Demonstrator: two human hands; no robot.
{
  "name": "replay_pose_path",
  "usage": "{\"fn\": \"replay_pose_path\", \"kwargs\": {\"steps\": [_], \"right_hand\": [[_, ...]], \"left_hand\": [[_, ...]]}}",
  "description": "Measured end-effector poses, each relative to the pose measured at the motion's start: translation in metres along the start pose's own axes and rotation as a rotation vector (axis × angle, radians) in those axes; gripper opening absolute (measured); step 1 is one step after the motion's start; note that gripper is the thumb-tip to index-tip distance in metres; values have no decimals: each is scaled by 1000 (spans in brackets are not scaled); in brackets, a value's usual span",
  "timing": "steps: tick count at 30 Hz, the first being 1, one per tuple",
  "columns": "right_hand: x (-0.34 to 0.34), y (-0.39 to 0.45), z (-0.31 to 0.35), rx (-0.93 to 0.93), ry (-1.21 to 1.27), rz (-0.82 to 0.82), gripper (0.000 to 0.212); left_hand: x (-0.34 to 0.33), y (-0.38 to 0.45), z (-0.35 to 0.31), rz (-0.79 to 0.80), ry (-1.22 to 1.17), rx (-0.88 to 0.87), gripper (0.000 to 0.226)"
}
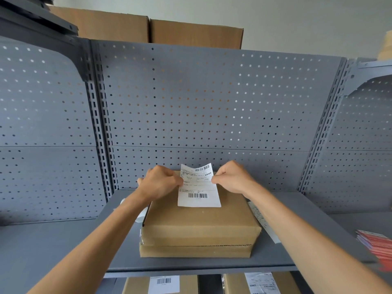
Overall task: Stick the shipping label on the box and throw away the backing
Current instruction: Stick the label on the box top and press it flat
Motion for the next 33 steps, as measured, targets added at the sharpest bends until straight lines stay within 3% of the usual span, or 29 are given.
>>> {"fn": "replay_pose_path", "kwargs": {"steps": [5,9,12,21,26,31,33], "right_hand": [[-11,-3,-1,38,-54,31,19],[-12,-2,-1,71,-75,30,30],[-11,1,-1,74,-60,15,24],[-17,3,-3,109,-113,30,50],[-18,3,-3,133,-183,13,45],[-19,2,-4,135,-218,-26,20],[-18,3,-5,130,-210,-32,23]], "left_hand": [[-2,-3,1,-24,92,-45,24],[-4,-4,2,-11,116,-66,25],[-3,-2,0,-11,118,-63,21],[-5,-3,-5,-26,156,-119,23],[-6,-4,-8,-38,195,-156,24],[-6,-7,-13,-38,256,-187,26],[-6,-8,-13,-44,268,-197,32]]}}
Point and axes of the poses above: each hand's wrist, its own y-axis towards the middle knuckle, its own x-axis out of the back of the hand, z = x × y, the point moved 9 cm from there along y, towards the middle knuckle, and after that the axes turned 12 degrees about -z, right-handed, at the moved point
